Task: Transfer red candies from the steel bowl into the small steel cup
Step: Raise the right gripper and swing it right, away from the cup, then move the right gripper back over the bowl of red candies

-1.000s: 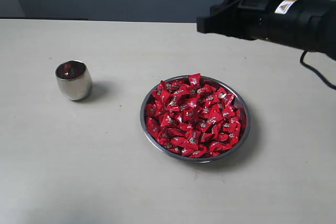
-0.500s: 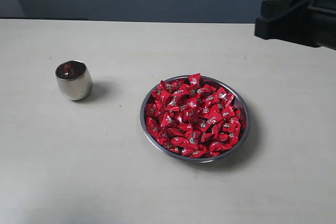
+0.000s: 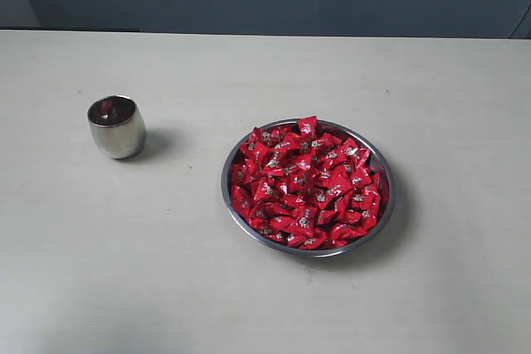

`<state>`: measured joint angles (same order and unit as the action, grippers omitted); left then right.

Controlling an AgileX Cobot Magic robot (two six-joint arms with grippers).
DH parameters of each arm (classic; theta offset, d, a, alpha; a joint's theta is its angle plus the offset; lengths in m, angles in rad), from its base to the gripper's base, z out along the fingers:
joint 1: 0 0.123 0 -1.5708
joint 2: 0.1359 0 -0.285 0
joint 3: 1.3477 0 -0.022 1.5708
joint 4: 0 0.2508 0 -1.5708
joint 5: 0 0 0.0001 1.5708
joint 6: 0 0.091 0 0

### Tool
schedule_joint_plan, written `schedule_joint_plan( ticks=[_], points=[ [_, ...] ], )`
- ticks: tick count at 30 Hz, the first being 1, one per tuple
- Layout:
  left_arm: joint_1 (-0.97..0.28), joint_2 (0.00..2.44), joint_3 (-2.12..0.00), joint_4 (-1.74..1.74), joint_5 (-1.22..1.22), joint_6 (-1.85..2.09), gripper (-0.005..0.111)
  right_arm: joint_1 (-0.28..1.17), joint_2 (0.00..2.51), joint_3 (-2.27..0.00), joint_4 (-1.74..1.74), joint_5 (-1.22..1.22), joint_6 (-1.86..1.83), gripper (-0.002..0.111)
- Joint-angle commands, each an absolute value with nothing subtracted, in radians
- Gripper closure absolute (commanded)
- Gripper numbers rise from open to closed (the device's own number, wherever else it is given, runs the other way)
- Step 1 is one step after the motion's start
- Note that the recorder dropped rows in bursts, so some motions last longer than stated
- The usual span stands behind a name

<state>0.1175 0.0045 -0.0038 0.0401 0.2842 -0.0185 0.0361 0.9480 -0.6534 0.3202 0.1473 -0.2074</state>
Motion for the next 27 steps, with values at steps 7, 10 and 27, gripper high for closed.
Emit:
schedule_joint_plan(
  ticks=[7,10,27],
  points=[
    [0.118,0.0,0.0,0.038,0.285,-0.02,0.106,0.042,0.904,-0.6,0.326,0.263,-0.264,0.088],
    [0.118,0.0,0.0,0.038,0.285,-0.02,0.106,0.085,0.809,-0.55,0.322,0.155,-0.277,0.088],
    [0.118,0.0,0.0,0.038,0.285,-0.02,0.106,0.145,0.585,-0.318,0.903,0.461,-0.471,0.088]
  ],
)
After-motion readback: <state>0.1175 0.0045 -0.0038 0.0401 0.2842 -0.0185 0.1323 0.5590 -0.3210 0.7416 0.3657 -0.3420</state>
